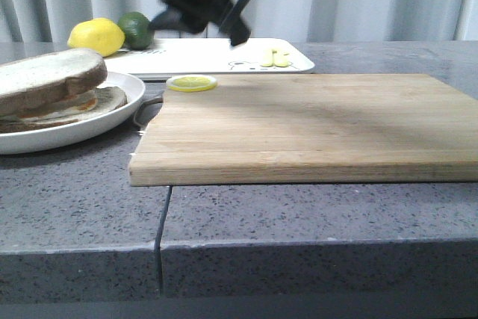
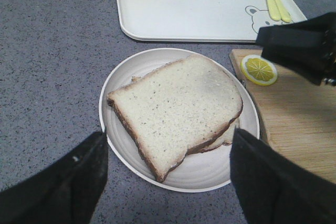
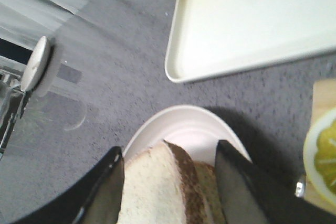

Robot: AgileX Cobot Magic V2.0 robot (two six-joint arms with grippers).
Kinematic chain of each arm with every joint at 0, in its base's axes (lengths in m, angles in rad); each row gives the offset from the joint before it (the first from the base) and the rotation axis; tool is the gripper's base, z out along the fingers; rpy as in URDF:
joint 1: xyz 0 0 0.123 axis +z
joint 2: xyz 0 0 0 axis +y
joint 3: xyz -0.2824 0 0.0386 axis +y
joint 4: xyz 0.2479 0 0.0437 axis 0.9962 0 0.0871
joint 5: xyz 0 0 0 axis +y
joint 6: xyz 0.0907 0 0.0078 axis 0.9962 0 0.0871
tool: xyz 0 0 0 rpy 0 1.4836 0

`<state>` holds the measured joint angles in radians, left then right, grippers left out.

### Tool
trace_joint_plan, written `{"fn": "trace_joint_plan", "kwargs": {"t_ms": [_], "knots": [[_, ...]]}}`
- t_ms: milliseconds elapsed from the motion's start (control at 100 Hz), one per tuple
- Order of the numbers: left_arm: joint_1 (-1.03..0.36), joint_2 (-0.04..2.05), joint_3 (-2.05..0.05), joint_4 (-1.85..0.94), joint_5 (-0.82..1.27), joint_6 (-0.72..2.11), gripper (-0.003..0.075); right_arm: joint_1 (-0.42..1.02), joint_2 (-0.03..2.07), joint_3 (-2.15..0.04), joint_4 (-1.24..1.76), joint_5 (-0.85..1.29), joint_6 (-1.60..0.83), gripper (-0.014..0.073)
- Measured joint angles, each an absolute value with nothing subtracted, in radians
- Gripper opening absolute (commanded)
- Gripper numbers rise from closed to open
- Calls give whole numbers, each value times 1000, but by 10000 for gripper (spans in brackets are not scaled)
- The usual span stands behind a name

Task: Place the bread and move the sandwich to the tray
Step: 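Lower the bread onto the egg toast and open the right gripper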

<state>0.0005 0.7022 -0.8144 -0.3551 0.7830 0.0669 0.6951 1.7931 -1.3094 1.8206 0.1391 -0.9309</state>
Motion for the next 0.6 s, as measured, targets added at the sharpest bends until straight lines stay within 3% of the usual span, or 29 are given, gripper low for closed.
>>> {"fn": "trace_joint_plan", "kwargs": {"t_ms": [270,600], "knots": [[0,702,-814,-355,785,67,462,605,1599,-1311,1586,180,-937,410],[0,702,-814,-355,785,67,462,412,1351,-1242,980,325,-605,409]]}}
